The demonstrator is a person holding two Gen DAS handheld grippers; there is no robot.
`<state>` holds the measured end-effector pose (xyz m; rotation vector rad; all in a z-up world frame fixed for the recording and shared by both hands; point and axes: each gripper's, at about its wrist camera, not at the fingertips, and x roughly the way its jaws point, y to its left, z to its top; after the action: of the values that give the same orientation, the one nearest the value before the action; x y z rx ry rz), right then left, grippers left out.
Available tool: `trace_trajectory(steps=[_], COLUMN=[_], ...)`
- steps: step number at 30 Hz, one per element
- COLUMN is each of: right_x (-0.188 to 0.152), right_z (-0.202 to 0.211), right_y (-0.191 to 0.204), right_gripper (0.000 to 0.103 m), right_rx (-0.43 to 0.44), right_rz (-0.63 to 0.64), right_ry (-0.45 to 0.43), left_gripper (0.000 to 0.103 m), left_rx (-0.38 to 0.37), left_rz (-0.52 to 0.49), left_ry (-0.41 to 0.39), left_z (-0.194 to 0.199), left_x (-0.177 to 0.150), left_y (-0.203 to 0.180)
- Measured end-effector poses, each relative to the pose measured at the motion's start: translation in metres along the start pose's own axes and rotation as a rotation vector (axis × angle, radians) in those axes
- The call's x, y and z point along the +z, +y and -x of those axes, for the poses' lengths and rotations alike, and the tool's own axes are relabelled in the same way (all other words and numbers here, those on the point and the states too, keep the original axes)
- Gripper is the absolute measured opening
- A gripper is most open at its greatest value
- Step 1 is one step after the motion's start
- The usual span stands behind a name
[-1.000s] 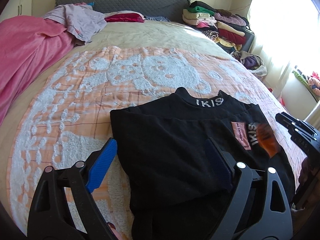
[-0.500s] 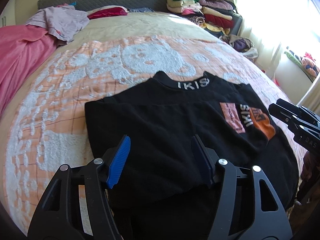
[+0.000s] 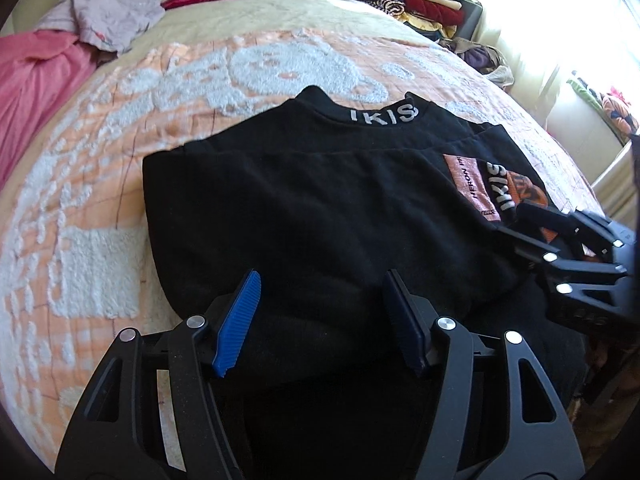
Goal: Fold small clothes
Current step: 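Lay the orange cuff flat on the shirt body and open the right tool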
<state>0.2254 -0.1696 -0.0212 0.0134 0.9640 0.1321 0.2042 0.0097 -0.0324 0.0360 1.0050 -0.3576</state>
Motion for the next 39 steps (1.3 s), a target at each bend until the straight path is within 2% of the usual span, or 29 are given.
trace_trajectory(steps=[4, 16, 19, 23, 24, 26, 28, 31, 33, 34, 39], right_x=[-0.005, -0.013, -0.017, -0.023, -0.024, -0.028, -0.030, -0.034, -0.037, -0.038, -0.045], right_z=[-0.002, 0.026, 0.035, 0.047, 0.050, 0.057, 0.064, 0.075, 0.083, 0.086, 0.102], right_y=[0.000, -0.008, -0.009, -0.012, -0.013, -0.015, -0.016, -0.017, -0.017, -0.018, -0.022], right_gripper=[0.061, 0.063, 0.068, 0.070, 0.074, 0.078, 0.085, 0.090, 0.093, 0.093, 0.095], right_rx=[-0.004, 0.057, 0.060, 0.059, 0.060, 0.065, 0.071, 0.078, 0.074, 0.074, 0.063], right_rz=[0.010, -0.099, -0.117, -0.144, -0.152, -0.168, -0.179, -0.186, -0.185, -0.186, -0.203], right_ry=[-0.006, -0.079, -0.099, -0.126, -0.131, -0.146, -0.158, -0.182, -0.198, -0.204, -0.237], left_gripper=[0.055, 0.055, 0.056, 0.060, 0.060, 0.068, 0.072, 0.085, 0.086, 0.092, 0.093], left_rx=[0.003, -0.018, -0.024, -0.030, -0.033, -0.034, -0.029, -0.022, -0.019, -0.017, -0.006], left_rz=[-0.007, 0.010, 0.015, 0.029, 0.033, 0.037, 0.039, 0.052, 0.067, 0.079, 0.083], left_ry=[-0.001, -0.005, -0.019, -0.046, -0.053, -0.065, -0.083, -0.102, -0.117, -0.125, -0.164], left_z=[0.000, 0.011, 0.019, 0.030, 0.033, 0.038, 0.044, 0.051, 0.057, 0.061, 0.076], left_x=[-0.002, -0.002, -0.001, 0.001, 0.002, 0.003, 0.004, 0.004, 0.003, 0.003, 0.003], left_y=[-0.002, 0.002, 0.003, 0.006, 0.007, 0.008, 0.008, 0.010, 0.012, 0.014, 0.010])
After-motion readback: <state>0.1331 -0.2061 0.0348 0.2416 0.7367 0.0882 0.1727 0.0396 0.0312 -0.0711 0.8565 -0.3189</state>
